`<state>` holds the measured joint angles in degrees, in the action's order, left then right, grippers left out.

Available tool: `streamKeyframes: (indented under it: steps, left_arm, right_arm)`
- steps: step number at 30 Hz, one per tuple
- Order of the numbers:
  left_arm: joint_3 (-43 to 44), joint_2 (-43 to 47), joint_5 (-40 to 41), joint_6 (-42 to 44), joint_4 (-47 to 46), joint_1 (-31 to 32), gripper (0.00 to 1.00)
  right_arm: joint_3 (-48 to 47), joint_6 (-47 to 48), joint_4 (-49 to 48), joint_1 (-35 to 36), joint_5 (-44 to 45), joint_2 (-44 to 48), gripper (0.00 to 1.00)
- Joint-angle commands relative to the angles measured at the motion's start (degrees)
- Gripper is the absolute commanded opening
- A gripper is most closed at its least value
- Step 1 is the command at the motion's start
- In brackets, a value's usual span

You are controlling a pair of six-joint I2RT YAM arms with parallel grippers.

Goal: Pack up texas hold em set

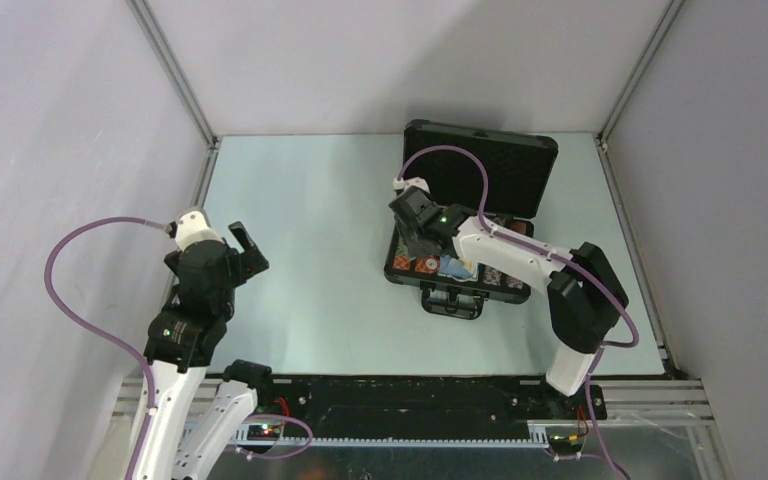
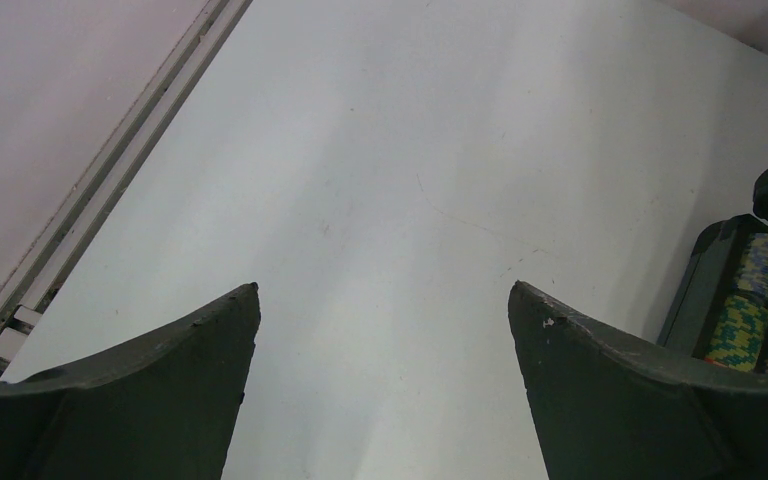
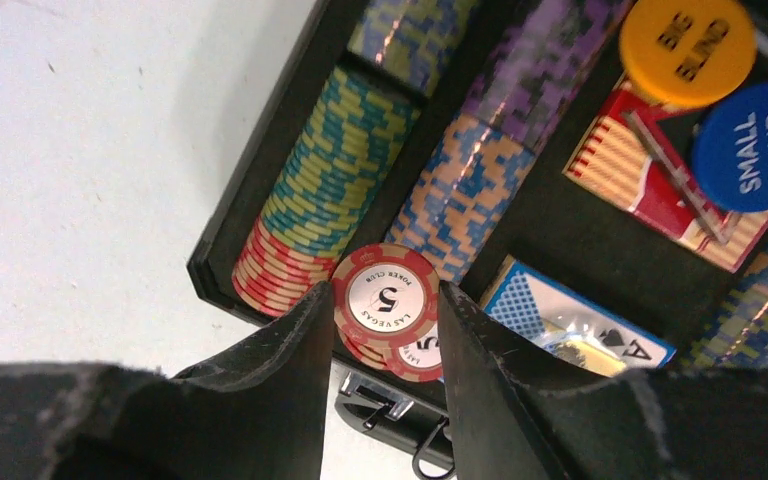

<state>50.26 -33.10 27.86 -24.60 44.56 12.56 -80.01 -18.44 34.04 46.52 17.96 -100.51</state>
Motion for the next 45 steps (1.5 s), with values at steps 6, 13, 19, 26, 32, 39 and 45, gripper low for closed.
streamKeyframes:
  steps: [6,13,19,26,32,39,45]
  left_arm:
    - [0.78,-0.32,0.36,-0.74,-0.43,-0.65,0.98]
    - [0.78,-0.39,0.27,-0.78,-0.47,-0.62,0.98]
    - [0.8,-0.38,0.28,-0.75,-0.46,-0.64,0.98]
    - [0.8,-0.3,0.29,-0.73,-0.44,-0.68,0.98]
    - [0.72,-0.29,0.27,-0.71,-0.48,-0.63,0.98]
    - [0.8,-0.27,0.27,-0.74,-0.48,-0.66,0.98]
    - [0.79,-0.31,0.18,-0.77,-0.44,-0.61,0.98]
  right_arm:
    - [3.3,-2.85,-0.01,0.73,2.76,2.86,0.45]
    - [6.32,-3.57,-0.61,0.05,3.01,5.06,0.45]
    - [6.56,-3.52,-0.58,-0.4,2.72,5.48,0.45]
    - [7.44,-4.13,-0.07,-0.71,1.79,5.81,0.46]
    - [8.52,-4.47,-0.45,-1.1,0.68,6.14,0.5]
    - [8.65,-4.29,-1.12,-1.29,-0.12,6.24,0.62]
    - [8.64,-3.42,-0.77,-1.28,0.1,6.82,0.64]
